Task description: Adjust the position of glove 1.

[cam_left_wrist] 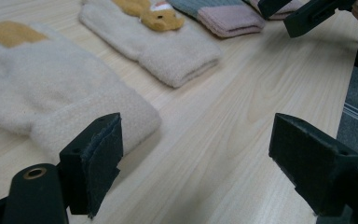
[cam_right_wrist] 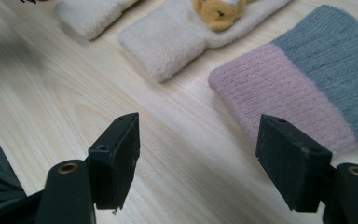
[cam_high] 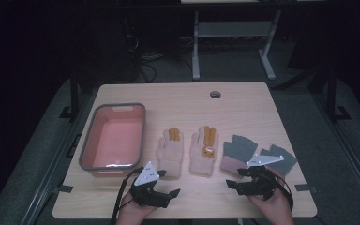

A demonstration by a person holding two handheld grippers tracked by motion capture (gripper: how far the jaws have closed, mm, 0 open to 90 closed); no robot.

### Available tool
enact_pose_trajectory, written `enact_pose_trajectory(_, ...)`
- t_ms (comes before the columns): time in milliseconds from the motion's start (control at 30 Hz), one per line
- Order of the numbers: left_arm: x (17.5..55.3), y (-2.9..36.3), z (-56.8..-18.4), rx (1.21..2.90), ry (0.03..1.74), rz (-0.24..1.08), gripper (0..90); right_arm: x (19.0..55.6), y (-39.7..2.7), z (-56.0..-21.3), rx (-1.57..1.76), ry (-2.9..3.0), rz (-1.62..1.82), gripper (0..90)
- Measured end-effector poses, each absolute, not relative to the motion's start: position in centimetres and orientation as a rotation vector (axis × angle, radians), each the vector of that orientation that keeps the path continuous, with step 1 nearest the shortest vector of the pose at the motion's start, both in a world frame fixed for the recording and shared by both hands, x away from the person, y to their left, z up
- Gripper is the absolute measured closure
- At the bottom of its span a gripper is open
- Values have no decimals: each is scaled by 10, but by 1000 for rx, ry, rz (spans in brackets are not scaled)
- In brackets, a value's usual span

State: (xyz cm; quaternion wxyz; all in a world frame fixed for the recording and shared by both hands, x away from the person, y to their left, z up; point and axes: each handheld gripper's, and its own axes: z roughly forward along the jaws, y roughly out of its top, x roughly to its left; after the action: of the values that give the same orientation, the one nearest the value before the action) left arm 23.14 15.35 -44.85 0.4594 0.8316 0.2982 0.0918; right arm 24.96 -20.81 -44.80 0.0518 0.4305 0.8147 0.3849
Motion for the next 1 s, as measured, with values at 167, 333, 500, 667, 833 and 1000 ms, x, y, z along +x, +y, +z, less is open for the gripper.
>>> enact_pose_trajectory(167,232,153,-450,2055,738,215,176,249,-208,-448,1305,2486,1166,302)
enact_pose_trajectory(333,231,153,-450,2051,729,209,176,248,-207,-446,1313,2472,1171,301)
enact_pose_trajectory(500,229,157,-448,2036,742,220,176,251,-203,-439,1333,2476,1168,285)
enact_pose_trajectory(667,228,157,-447,2030,748,230,176,262,-196,-431,1333,2529,1128,279)
enact_pose_trajectory(833,229,158,-447,2029,751,225,175,274,-186,-421,1304,2576,1065,278)
enact_pose_trajectory(1000,229,160,-445,2018,745,237,176,287,-176,-410,1284,2610,1040,278)
